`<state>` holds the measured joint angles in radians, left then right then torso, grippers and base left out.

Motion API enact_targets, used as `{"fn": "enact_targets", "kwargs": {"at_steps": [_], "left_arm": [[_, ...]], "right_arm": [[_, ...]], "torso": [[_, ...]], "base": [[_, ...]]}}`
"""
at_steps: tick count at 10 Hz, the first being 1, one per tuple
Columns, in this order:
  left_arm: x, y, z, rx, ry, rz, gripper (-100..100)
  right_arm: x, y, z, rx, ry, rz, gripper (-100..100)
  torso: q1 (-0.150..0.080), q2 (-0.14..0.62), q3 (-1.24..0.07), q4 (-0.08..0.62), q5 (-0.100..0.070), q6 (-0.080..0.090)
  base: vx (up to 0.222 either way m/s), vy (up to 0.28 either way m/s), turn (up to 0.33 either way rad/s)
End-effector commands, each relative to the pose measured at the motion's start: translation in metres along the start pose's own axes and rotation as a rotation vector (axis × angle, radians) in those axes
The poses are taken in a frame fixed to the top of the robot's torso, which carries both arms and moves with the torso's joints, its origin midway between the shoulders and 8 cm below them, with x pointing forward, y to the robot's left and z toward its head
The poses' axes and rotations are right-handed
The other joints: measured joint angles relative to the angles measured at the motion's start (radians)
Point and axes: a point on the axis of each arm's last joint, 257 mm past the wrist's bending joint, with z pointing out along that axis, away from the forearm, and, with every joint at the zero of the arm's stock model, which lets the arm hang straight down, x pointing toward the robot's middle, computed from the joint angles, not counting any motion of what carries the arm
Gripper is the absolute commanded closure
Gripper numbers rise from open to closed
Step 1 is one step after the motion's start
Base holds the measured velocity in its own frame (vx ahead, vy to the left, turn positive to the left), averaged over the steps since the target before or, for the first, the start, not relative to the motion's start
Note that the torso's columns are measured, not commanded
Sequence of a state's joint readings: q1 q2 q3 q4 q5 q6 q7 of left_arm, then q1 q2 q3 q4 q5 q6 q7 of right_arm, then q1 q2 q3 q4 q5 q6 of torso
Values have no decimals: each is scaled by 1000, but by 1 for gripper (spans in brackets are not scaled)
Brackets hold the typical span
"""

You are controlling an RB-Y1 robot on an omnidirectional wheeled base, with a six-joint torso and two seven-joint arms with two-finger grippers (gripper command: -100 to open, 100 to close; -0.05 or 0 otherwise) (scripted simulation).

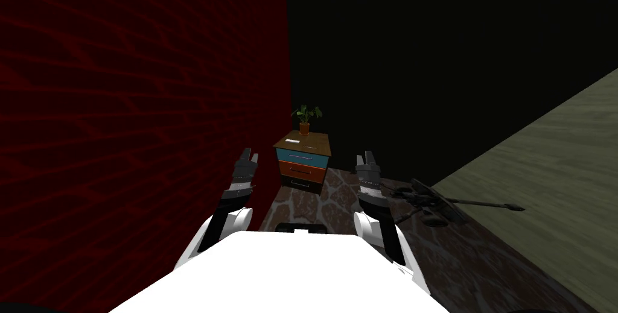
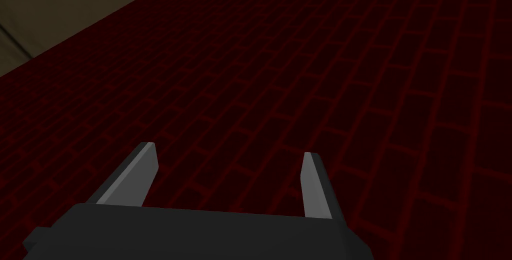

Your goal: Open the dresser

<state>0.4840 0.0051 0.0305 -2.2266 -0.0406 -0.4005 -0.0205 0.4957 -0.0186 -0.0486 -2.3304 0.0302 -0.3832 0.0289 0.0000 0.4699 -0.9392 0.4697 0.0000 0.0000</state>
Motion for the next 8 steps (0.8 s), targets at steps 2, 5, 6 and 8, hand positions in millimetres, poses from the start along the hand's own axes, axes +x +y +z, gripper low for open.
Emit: {"fn": "enact_targets", "kwargs": {"at_steps": [2,5,6,8], "left_arm": [[0,0,0,0,0,0,0],[10,15,-2,-15,74,43,-100],[14,27,-4,-30,100,59,-100],[18,41,-6,-48,120,73,-100]], "right_arm": [[0,0,0,0,0,0,0],[0,0,0,1,0,0,0],[0,0,0,1,0,0,0],[0,0,0,1,0,0,0]], "torso": [[0,148,-295,148,0,0],[0,263,-532,264,0,0],[0,266,-537,267,0,0],[0,266,-538,268,0,0]], "base": [[0,0,0],[37,-7,-21],[64,-10,-41],[87,-15,-31]]}}
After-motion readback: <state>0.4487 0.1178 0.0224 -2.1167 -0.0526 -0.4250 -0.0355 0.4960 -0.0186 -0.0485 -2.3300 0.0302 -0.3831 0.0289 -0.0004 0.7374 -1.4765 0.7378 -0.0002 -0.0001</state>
